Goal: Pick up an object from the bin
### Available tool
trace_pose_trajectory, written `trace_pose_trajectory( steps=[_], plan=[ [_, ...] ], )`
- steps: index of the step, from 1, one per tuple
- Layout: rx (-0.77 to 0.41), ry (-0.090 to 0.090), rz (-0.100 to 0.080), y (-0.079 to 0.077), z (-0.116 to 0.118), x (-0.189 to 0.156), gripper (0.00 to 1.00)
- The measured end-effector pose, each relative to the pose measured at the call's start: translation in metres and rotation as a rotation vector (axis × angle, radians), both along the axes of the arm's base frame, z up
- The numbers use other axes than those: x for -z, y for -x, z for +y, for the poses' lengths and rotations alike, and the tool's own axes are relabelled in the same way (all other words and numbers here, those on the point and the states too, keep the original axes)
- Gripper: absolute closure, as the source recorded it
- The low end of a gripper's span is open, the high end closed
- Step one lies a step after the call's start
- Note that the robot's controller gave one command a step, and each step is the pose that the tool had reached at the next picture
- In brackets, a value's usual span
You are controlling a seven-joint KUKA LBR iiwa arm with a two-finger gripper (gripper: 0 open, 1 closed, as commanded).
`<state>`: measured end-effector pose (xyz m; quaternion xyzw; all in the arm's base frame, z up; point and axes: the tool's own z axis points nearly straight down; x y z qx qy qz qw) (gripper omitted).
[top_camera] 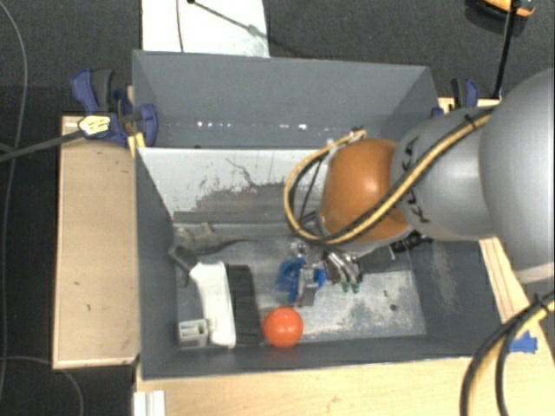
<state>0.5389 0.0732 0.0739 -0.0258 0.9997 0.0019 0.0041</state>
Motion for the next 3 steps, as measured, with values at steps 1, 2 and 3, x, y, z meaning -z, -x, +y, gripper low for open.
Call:
trace_pose_trajectory(
  steps=[1, 2, 3],
  plan=[
    [-0.018, -0.001, -0.002, 0.003, -0.002, -0.115, 1.0],
    [-0.016, -0.001, -0.002, 0.003, -0.002, -0.115, 1.0],
    [-0.01, -0.001, -0.006, 0.004, -0.007, -0.259, 1.0]
  ],
)
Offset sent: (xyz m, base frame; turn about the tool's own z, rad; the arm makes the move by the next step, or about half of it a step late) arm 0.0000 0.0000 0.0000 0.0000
